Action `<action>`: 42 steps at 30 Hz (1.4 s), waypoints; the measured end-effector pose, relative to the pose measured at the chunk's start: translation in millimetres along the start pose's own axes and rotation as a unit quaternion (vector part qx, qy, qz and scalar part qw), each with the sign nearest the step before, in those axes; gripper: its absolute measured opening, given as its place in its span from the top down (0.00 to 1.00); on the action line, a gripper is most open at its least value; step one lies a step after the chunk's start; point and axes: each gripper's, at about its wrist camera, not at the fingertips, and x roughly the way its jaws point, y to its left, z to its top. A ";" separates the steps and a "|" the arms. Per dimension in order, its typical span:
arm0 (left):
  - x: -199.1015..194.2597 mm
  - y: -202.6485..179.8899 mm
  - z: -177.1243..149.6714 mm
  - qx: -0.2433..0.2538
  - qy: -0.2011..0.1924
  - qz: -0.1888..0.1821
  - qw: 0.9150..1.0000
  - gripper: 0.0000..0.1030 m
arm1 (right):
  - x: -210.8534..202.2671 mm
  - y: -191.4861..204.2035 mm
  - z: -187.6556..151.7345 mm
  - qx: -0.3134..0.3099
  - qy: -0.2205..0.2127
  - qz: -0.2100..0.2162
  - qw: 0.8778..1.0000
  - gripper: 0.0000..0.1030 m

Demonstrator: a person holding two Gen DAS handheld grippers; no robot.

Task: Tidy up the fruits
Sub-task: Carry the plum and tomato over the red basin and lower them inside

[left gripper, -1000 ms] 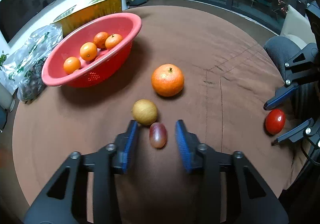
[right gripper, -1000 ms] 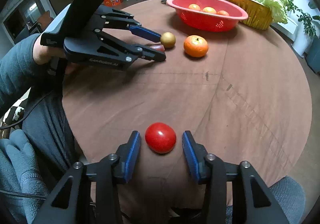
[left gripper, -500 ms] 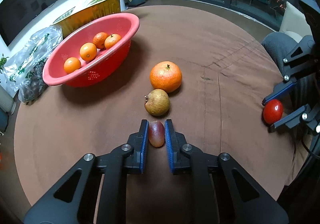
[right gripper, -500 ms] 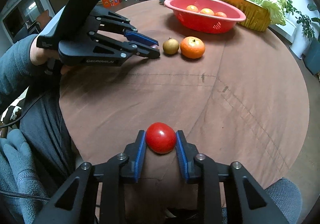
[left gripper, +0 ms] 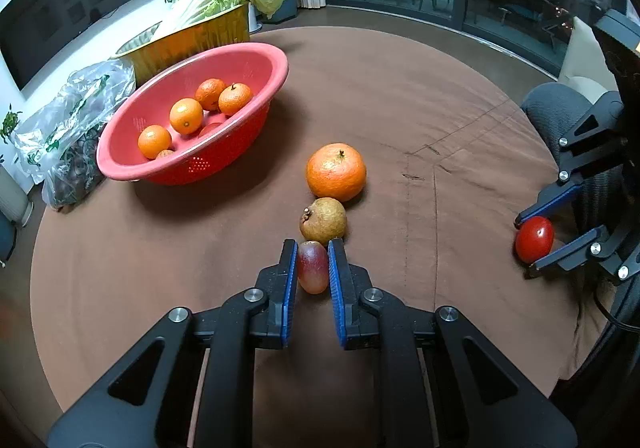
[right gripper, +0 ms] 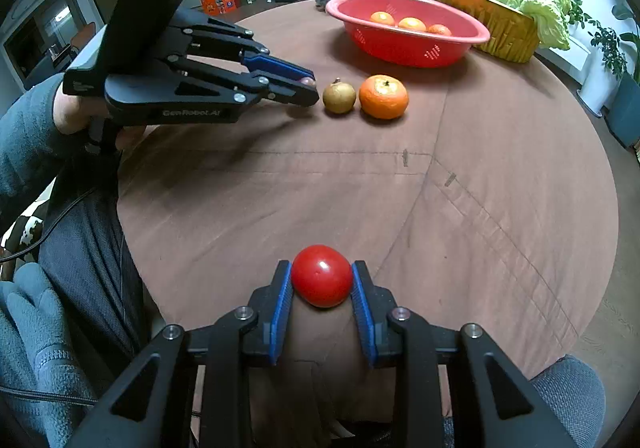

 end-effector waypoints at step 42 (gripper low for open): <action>46.4 125.7 92.0 0.003 0.015 0.057 0.998 0.86 | 19.3 -96.5 213.3 -0.066 -0.058 -0.049 0.995 0.69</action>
